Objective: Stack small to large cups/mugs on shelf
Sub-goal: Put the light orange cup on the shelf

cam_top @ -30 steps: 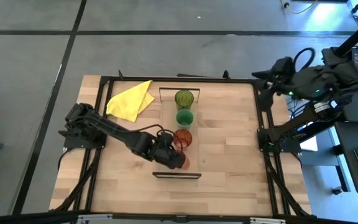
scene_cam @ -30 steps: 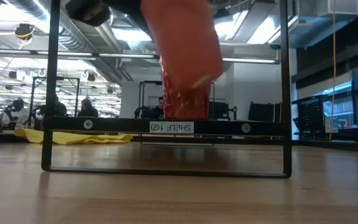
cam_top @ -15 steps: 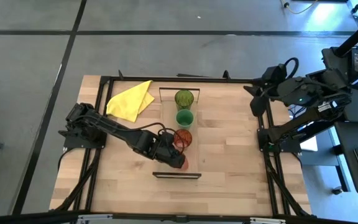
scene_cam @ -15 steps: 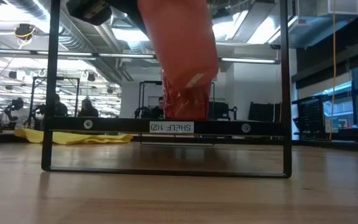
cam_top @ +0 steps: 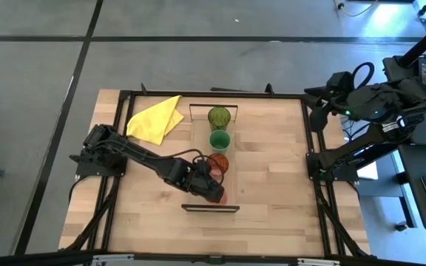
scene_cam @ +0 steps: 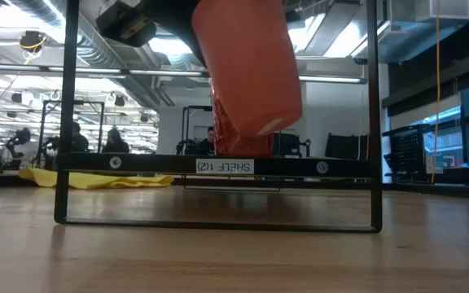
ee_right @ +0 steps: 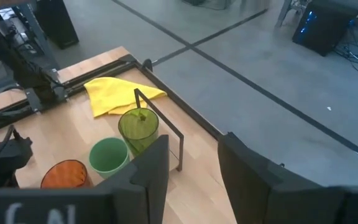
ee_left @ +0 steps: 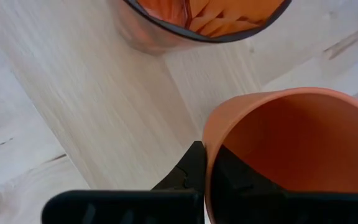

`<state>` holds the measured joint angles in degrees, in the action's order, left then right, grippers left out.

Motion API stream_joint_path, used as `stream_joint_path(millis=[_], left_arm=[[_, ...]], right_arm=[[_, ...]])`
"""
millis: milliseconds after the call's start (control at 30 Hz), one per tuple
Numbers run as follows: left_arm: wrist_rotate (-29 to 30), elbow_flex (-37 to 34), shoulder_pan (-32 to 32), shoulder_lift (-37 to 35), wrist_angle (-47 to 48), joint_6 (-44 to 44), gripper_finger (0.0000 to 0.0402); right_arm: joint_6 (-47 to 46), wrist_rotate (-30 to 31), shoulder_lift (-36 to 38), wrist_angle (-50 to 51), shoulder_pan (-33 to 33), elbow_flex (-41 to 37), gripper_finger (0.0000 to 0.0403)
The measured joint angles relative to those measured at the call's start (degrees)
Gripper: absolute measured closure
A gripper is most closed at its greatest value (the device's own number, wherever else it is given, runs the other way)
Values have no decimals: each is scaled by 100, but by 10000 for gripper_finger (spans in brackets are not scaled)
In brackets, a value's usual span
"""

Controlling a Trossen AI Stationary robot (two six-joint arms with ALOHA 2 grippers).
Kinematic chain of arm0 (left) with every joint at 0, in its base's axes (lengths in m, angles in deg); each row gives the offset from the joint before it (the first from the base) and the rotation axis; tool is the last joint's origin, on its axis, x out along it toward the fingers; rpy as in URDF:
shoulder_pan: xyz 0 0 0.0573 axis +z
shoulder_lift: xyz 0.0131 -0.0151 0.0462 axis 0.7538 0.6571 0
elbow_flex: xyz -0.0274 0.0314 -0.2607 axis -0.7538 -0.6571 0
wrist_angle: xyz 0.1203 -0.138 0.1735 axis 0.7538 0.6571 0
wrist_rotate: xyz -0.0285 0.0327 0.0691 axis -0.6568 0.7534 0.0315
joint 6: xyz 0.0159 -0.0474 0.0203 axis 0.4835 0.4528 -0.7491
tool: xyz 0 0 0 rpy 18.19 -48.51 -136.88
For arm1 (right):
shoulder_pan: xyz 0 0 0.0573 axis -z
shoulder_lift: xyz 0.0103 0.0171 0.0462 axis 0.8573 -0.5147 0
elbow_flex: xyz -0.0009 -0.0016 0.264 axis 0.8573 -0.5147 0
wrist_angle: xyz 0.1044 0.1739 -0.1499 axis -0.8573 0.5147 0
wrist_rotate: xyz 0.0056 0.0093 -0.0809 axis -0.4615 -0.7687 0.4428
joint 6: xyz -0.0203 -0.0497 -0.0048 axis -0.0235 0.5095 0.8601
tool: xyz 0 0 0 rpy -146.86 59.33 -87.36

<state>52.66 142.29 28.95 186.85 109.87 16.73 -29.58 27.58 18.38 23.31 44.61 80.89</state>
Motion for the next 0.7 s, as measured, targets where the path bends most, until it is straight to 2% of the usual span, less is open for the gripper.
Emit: stream_joint_path(millis=[700], left_arm=[[-72,-2,-28,192,-96,-89,392]], right_arm=[[42,-2,2,2,0,0,263]])
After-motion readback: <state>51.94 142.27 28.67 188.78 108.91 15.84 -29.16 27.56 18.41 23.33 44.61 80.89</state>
